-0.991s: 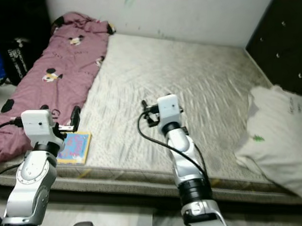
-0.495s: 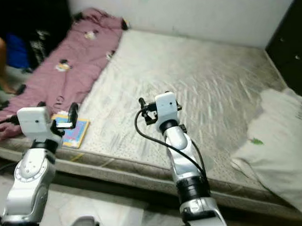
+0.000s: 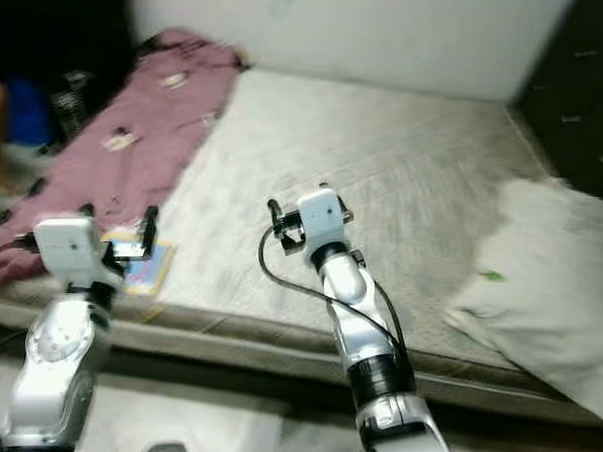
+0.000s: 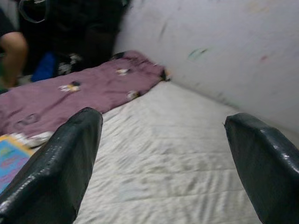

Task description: Clean up the room

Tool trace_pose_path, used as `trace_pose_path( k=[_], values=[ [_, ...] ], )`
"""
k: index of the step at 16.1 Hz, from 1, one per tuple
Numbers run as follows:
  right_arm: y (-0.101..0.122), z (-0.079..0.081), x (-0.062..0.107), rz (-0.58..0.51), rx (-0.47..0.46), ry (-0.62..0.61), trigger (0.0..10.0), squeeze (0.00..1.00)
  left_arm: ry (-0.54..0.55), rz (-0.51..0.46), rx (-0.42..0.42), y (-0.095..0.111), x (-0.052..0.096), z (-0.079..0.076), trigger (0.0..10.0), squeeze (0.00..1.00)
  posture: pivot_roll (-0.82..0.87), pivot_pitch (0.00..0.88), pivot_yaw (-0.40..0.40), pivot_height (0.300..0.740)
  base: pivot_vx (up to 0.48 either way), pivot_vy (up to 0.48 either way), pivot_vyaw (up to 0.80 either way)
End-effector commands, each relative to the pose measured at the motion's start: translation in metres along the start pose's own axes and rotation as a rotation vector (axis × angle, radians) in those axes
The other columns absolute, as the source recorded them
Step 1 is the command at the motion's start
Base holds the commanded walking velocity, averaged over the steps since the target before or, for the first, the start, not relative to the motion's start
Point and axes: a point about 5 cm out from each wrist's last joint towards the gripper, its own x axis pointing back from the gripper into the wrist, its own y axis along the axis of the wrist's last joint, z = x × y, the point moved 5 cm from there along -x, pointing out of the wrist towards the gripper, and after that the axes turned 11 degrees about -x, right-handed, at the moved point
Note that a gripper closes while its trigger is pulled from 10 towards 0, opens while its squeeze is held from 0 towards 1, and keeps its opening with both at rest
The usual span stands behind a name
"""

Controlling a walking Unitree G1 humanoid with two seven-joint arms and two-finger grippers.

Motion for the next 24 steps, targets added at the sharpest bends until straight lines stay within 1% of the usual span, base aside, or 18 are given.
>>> trace_pose_path(
  k=[1,3,4,5,6,7,8,9,10,11,12,13,14,16,24],
  values=[
    [0.003,-0.003,-0.002,0.011,-0.031,0.008,10.0,0.00,-0.012,0.006,0.014,-0.004,0.002,-0.004,10.0,0.00,0.11,0.000,-0.043,0.740,0.356,0.000,0.00],
    [0.004,-0.005,-0.003,0.010,-0.069,0.007,10.0,0.00,-0.009,0.005,0.014,-0.004,0.001,-0.004,10.0,0.00,0.11,0.000,-0.047,0.740,0.349,0.000,0.00],
    [0.005,-0.006,-0.004,0.009,-0.058,-0.001,10.0,0.00,0.001,0.011,0.013,-0.005,0.001,-0.003,10.0,0.00,0.11,0.000,-0.047,0.740,0.277,0.000,0.00],
    [0.004,-0.007,-0.004,0.015,-0.037,-0.007,10.0,0.00,0.013,0.020,0.007,-0.006,0.001,-0.001,10.0,0.00,0.11,0.000,-0.048,0.740,0.000,0.000,0.00],
    [0.005,-0.008,-0.005,0.008,0.054,-0.030,10.0,0.00,0.027,0.027,-0.002,-0.007,0.000,0.000,10.0,0.00,0.11,0.000,-0.048,0.740,0.000,0.000,0.00],
    [0.005,-0.004,-0.005,-0.003,-0.026,0.001,10.0,0.00,0.043,0.039,0.004,-0.009,0.000,0.003,10.0,0.00,0.11,0.000,-0.048,0.740,0.000,0.000,0.00],
    [0.005,-0.012,-0.006,-0.007,-0.069,-0.058,10.0,0.00,0.044,0.040,0.007,-0.010,-0.001,0.003,10.0,0.00,0.11,0.000,-0.048,0.740,0.000,0.000,0.00],
    [0.005,-0.012,-0.006,-0.003,-0.063,-0.040,10.0,0.00,0.052,0.041,0.010,-0.010,-0.001,0.004,10.0,0.00,0.11,0.000,-0.045,0.740,0.000,0.000,0.00],
    [0.004,-0.018,-0.005,0.002,-0.022,-0.066,10.0,0.00,0.043,0.040,0.018,-0.011,-0.001,0.002,10.0,0.00,0.12,0.000,-0.042,0.740,0.000,0.000,0.00],
    [0.003,-0.018,-0.004,0.008,-0.031,-0.066,10.0,0.00,0.046,0.043,0.012,-0.011,-0.001,0.003,10.0,0.00,0.12,0.000,-0.042,0.740,0.000,0.000,0.00],
    [0.000,-0.020,-0.001,0.011,-0.077,-0.061,10.0,0.00,0.040,0.050,0.003,-0.013,-0.001,0.001,10.0,0.00,0.12,0.000,-0.041,0.740,0.000,0.000,0.00],
    [-0.001,-0.018,0.000,0.008,-0.100,-0.054,10.0,0.00,0.024,0.056,0.002,-0.015,-0.002,-0.002,10.0,0.00,0.11,0.000,-0.034,0.740,0.000,0.000,0.00],
    [-0.001,-0.017,0.000,0.003,-0.103,-0.052,10.0,0.00,0.021,0.057,0.001,-0.015,-0.002,-0.002,10.0,0.00,0.11,0.000,-0.032,0.740,0.000,0.000,0.00],
    [-0.002,-0.017,-0.001,0.012,-0.107,-0.059,10.0,0.00,-0.001,0.051,0.008,-0.014,-0.003,-0.005,10.0,0.00,0.11,0.000,-0.031,0.740,0.000,0.000,-0.80],
    [-0.001,-0.015,-0.002,0.008,-0.082,-0.038,10.0,0.00,-0.002,0.041,0.022,-0.012,-0.004,-0.008,10.0,0.00,0.11,0.000,-0.038,0.740,0.000,-0.338,0.00]
  ],
)
